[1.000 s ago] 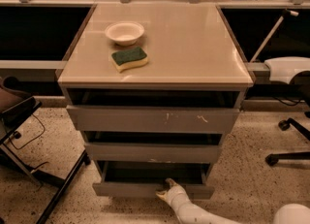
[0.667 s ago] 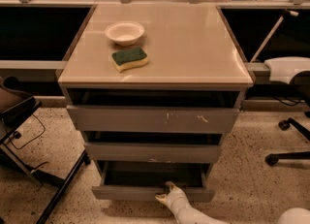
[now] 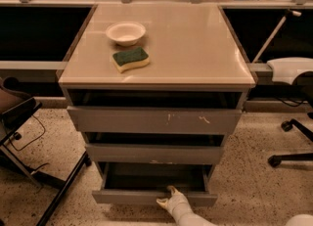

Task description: Open bottom drawer

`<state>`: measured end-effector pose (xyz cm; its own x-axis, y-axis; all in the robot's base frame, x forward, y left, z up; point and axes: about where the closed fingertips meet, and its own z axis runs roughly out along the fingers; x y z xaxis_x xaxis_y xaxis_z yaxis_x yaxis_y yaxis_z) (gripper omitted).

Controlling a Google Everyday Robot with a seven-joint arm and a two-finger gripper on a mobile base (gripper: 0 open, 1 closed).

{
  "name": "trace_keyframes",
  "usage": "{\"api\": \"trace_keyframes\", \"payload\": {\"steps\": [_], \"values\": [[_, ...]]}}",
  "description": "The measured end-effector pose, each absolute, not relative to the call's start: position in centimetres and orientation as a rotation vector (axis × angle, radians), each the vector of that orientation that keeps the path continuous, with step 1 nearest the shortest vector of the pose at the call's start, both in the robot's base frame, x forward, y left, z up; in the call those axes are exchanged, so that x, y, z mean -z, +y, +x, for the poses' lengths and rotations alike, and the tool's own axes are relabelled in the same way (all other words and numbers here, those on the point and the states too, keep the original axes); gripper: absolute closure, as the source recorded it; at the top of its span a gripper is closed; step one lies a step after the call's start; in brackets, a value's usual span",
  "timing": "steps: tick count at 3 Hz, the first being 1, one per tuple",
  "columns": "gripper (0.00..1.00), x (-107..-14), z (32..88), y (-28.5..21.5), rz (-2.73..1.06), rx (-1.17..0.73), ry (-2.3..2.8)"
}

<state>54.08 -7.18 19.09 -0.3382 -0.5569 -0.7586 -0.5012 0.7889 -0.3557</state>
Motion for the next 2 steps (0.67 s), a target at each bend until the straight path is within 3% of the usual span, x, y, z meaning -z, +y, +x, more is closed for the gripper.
{"api": "trace_keyframes", "payload": {"steps": [2], "values": [[1.00, -19.41, 53.11, -7.15, -0.769, 0.071, 2.006]]}}
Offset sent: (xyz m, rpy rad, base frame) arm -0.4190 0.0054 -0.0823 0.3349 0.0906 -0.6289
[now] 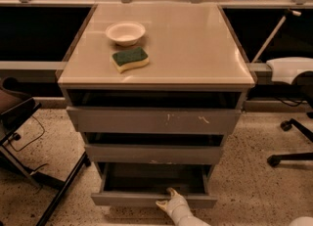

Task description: Open bottom drawer

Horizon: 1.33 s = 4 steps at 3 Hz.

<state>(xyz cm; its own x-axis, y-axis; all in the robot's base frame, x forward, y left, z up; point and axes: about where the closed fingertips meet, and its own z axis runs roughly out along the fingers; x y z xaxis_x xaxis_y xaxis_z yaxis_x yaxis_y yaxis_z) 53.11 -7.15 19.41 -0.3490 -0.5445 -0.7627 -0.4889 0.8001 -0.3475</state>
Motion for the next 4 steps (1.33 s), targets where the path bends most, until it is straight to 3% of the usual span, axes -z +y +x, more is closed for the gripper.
{"api": "trace_keyframes", "payload": {"steps": [4], "values": [[1.00, -19.6, 50.4, -7.2, -0.712, 0.068, 2.029]]}}
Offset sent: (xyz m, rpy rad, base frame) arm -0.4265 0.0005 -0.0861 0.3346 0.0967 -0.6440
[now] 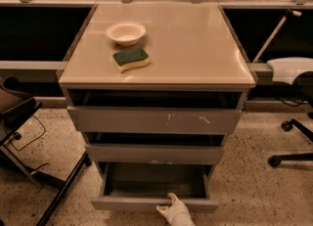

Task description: Open bottom drawer

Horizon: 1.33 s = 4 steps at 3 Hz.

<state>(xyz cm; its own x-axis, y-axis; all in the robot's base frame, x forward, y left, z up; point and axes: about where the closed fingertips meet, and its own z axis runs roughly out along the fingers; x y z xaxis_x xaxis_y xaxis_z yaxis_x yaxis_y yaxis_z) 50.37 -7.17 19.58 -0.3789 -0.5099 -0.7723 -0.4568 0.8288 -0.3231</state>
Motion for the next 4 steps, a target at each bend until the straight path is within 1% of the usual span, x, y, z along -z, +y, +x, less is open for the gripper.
{"api": "trace_keyframes", "payload": {"steps": [3, 4], "values": [[1.00, -20.1, 49.3, -7.2, -0.692, 0.066, 2.038], [1.00, -19.8, 47.4, -7.3, -0.653, 0.061, 2.055]]}}
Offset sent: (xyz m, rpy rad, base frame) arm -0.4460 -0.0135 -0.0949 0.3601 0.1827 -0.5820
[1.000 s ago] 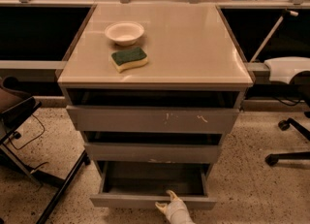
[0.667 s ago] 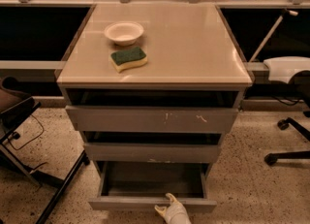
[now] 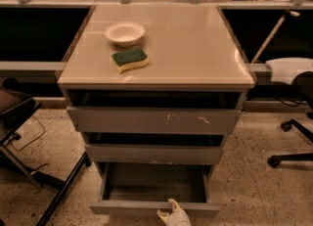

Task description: Open bottom drawer

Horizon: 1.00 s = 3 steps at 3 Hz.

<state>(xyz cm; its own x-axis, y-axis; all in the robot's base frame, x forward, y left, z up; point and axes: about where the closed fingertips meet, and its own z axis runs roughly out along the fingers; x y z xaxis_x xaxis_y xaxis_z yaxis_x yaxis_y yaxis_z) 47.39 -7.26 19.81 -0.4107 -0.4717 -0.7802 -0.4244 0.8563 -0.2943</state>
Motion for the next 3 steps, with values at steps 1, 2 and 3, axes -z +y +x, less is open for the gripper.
{"api": "trace_keyframes", "payload": {"steps": [1, 2, 3], "values": [[1.00, -20.24, 47.22, -7.27, -0.653, 0.061, 2.055], [1.00, -20.25, 46.36, -7.28, -0.633, 0.059, 2.063], [1.00, -20.44, 46.34, -7.29, -0.633, 0.059, 2.063]]}}
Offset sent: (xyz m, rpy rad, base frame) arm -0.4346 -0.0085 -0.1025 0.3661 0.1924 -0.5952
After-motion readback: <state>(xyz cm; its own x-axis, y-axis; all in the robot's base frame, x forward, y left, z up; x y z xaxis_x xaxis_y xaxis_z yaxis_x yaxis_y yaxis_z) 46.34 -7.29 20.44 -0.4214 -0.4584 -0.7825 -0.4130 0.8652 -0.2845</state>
